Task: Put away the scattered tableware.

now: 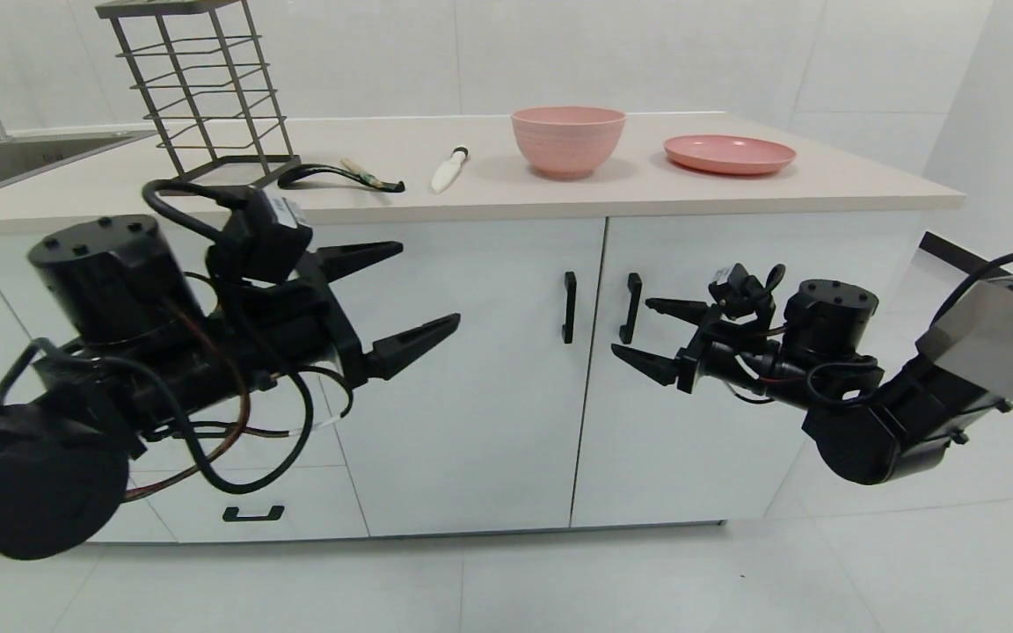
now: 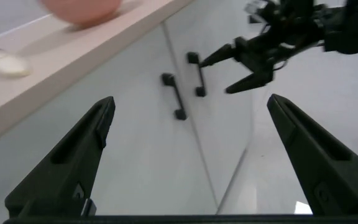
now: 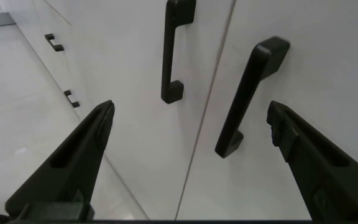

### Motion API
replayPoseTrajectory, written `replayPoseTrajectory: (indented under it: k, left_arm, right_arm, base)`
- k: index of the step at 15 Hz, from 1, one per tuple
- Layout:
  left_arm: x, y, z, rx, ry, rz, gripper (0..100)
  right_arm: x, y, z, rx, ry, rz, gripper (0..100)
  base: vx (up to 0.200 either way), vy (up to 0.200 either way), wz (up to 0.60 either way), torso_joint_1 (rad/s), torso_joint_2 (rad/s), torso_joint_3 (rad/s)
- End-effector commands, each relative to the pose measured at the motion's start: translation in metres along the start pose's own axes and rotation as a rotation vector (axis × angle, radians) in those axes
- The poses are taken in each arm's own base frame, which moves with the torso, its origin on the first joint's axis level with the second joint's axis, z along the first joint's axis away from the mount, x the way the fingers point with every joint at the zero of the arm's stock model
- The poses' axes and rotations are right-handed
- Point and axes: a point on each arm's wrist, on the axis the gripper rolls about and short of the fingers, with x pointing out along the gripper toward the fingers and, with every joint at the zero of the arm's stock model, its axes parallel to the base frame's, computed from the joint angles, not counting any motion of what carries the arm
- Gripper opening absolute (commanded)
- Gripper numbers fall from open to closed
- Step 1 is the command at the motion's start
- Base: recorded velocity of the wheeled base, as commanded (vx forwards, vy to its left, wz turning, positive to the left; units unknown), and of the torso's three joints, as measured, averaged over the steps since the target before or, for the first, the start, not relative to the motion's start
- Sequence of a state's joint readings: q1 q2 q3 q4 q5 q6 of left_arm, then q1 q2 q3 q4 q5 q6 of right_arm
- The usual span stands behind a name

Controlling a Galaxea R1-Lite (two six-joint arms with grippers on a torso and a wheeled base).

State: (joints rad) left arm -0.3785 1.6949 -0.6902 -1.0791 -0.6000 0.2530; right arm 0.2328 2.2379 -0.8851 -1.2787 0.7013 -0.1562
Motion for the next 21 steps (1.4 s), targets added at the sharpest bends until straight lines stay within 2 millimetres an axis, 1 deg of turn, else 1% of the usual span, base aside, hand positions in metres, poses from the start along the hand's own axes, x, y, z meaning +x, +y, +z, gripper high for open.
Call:
replayPoseTrajectory:
  k: [1, 2, 3, 4, 7, 8, 9, 10, 11, 12, 14, 16, 19, 21]
  left_arm:
    - [0.036, -0.006, -0.019, -0.024, 0.007, -0.092, 100]
    - [0.036, -0.006, -0.019, -0.024, 0.007, -0.092, 100]
    - [0.056, -0.007, -0.028, -0.04, 0.02, -0.122, 100]
    - [0.062, -0.006, -0.032, -0.046, 0.029, -0.128, 100]
    - [0.07, -0.009, -0.037, -0.074, 0.063, -0.157, 100]
    - [0.077, -0.017, -0.041, -0.09, 0.069, -0.187, 100]
    - [0.085, -0.021, -0.048, -0.104, 0.077, -0.198, 100]
    - [0.094, -0.019, -0.055, -0.101, 0.077, -0.195, 100]
    - [0.103, -0.022, -0.059, -0.105, 0.08, -0.194, 100]
    - [0.108, -0.024, -0.059, -0.105, 0.082, -0.18, 100]
    - [0.12, -0.027, -0.057, -0.141, 0.069, -0.181, 100]
    - [0.125, -0.029, -0.06, -0.151, 0.071, -0.198, 100]
    - [0.135, -0.027, -0.067, -0.15, 0.058, -0.23, 100]
    - [0.141, -0.026, -0.065, -0.144, 0.034, -0.256, 100]
  right_arm:
    - [0.003, -0.001, -0.006, 0.007, 0.003, 0.024, 100]
    - [0.003, -0.001, -0.006, 0.007, 0.003, 0.024, 100]
    - [0.007, -0.005, -0.007, -0.001, -0.008, 0.033, 100]
    - [0.009, -0.007, -0.006, -0.006, -0.014, 0.032, 100]
    - [0.014, -0.009, -0.004, -0.018, -0.029, 0.037, 100]
    - [0.016, -0.011, -0.005, -0.018, -0.032, 0.039, 100]
    - [0.018, -0.011, -0.009, -0.017, -0.032, 0.057, 100]
    - [0.02, -0.01, -0.012, -0.012, -0.03, 0.079, 100]
    - [0.02, -0.011, -0.016, -0.007, -0.025, 0.083, 100]
    - [0.022, -0.013, -0.017, -0.01, -0.028, 0.086, 100]
    - [0.027, -0.019, -0.017, -0.021, -0.055, 0.148, 100]
    - [0.029, -0.019, -0.018, -0.025, -0.065, 0.189, 100]
    - [0.029, -0.022, -0.018, -0.033, -0.081, 0.247, 100]
    - [0.026, -0.023, -0.018, -0.051, -0.099, 0.283, 100]
  base:
    - [0.0, 0.0, 0.0, 0.0, 0.0, 0.0]
    - [0.0, 0.0, 0.0, 0.0, 0.0, 0.0]
    - [0.0, 0.0, 0.0, 0.0, 0.0, 0.0]
    - [0.0, 0.0, 0.0, 0.0, 0.0, 0.0]
    - [0.0, 0.0, 0.0, 0.0, 0.0, 0.0]
    - [0.0, 0.0, 0.0, 0.0, 0.0, 0.0]
    - [0.0, 0.0, 0.0, 0.0, 0.0, 0.0]
    - [0.0, 0.0, 0.0, 0.0, 0.0, 0.0]
    - [0.0, 0.0, 0.0, 0.0, 0.0, 0.0]
    - [0.0, 0.0, 0.0, 0.0, 0.0, 0.0]
    - [0.0, 0.0, 0.0, 0.0, 0.0, 0.0]
    - [0.0, 0.0, 0.0, 0.0, 0.0, 0.0]
    - [0.0, 0.0, 0.0, 0.0, 0.0, 0.0]
    - [0.0, 0.0, 0.0, 0.0, 0.0, 0.0]
